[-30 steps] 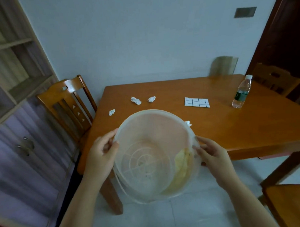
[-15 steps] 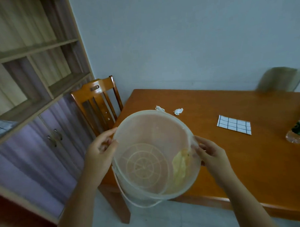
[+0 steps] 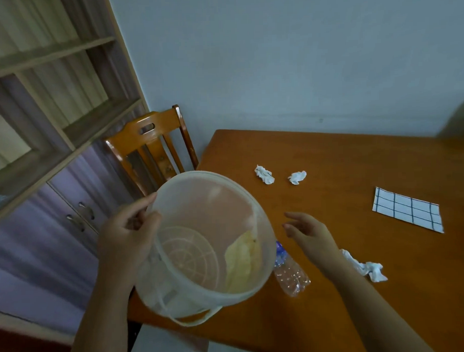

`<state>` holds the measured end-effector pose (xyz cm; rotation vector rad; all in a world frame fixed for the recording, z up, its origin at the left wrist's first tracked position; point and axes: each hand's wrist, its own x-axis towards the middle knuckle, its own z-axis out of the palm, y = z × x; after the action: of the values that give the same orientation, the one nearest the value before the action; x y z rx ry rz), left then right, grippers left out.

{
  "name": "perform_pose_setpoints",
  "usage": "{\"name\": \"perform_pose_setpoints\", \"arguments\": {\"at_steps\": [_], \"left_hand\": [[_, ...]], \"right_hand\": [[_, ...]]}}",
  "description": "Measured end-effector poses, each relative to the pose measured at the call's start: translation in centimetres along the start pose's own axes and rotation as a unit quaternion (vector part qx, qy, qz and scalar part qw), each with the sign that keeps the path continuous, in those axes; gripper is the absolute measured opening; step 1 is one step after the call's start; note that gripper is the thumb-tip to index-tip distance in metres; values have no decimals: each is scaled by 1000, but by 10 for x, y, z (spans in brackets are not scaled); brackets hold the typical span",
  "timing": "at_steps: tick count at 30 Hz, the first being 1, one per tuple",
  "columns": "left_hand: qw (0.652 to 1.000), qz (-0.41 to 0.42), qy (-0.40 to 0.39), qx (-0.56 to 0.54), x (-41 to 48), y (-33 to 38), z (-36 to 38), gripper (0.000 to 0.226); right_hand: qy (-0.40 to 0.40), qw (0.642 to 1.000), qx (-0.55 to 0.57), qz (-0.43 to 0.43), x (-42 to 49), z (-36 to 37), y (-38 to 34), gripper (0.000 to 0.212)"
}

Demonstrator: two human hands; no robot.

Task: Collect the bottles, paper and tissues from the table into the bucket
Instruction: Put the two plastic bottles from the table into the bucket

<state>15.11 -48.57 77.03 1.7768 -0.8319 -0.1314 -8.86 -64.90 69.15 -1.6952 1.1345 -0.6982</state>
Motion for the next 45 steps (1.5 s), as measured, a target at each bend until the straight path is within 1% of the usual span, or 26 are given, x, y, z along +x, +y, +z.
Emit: {"name": "perform_pose_setpoints", "arguments": {"at_steps": [4,9,12,14,18,22,27,30,34,37,39,41,43,45], "left_hand": [[999,8,8,45,11,-5,10,35],[997,-30,35,57,17,-11,18,36],[996,-46,50,59,18,-14,21,36],[995,-61,58,58,18,-16,24,35],[994,-77,55,57,20,-20,28,34],[994,-69,55,67,22,-25,28,33],[994,-46,52,79,26,-27,32,34],[994,-21,38,104,28,-27,35,33],[994,6,20,106,33,-23,43,34],[995,23,3,96,35,-15,52,35],[996,31,-2,79,37,-9,57,35],[997,44,-11,68,40,-3,64,34],[996,60,-23,65,41,4,72,34],[995,75,-32,59,41,10,80,33]], "right_hand": [[-35,996,-79,31,25,15,30,39],[-80,979,-163,96,46,37,59,52],[-107,969,-175,141,51,47,72,62],[-121,964,-181,155,53,52,80,68],[-124,961,-175,177,57,57,88,73],[-121,965,-146,183,56,56,94,73],[-64,985,-65,147,61,46,83,70],[-22,995,-6,100,66,30,63,68],[39,997,59,37,67,5,25,67],[36,997,70,-21,65,-13,-2,66],[11,997,37,-61,60,-24,-17,67],[-12,994,-57,-94,56,-32,-30,67],[-31,975,-180,-123,53,-38,-39,63],[-63,951,-275,-124,51,-40,-45,63]]}}
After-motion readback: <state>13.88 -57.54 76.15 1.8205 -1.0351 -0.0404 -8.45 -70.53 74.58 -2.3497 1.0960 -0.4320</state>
